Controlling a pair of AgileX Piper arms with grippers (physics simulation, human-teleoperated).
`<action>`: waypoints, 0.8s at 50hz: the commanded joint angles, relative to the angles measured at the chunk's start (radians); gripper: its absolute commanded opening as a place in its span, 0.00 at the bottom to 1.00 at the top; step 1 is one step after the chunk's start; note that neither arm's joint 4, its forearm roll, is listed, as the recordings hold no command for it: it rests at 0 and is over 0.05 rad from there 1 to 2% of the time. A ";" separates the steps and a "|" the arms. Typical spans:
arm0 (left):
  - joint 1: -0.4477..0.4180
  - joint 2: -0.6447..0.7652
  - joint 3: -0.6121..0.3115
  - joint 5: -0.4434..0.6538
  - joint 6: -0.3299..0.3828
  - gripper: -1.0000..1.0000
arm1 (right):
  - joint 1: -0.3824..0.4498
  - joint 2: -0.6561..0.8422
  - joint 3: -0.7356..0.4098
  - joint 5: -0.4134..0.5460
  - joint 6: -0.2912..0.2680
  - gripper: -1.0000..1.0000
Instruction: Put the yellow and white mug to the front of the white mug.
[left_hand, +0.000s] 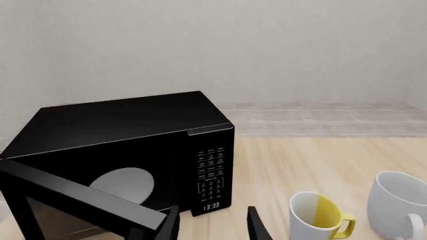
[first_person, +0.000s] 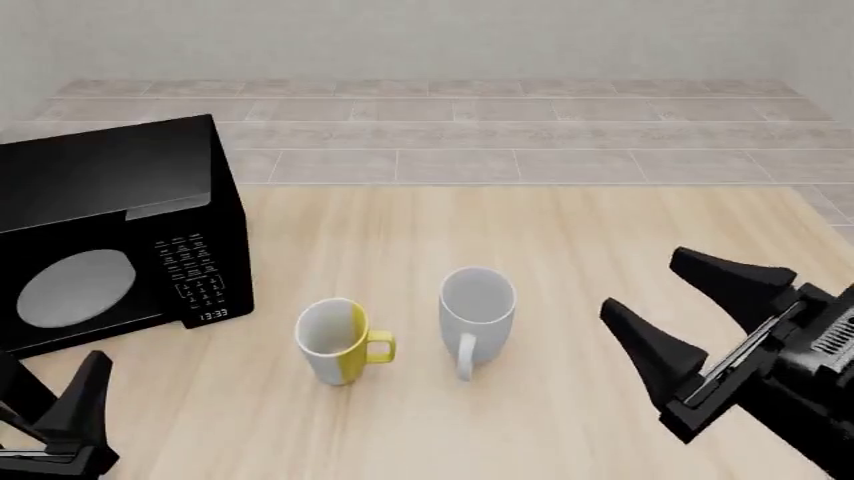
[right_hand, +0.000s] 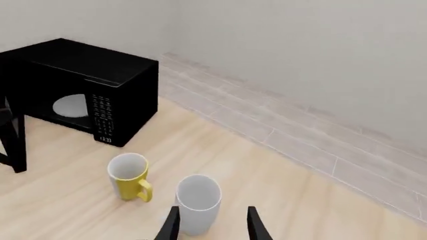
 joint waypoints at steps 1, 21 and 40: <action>0.000 0.000 0.000 0.000 0.000 1.00 | 0.169 0.209 -0.225 0.147 -0.091 1.00; 0.000 0.000 0.000 0.000 0.000 1.00 | 0.309 0.450 -0.412 0.266 -0.092 1.00; 0.000 0.000 0.000 0.000 0.000 1.00 | 0.341 0.721 -0.586 0.344 -0.147 1.00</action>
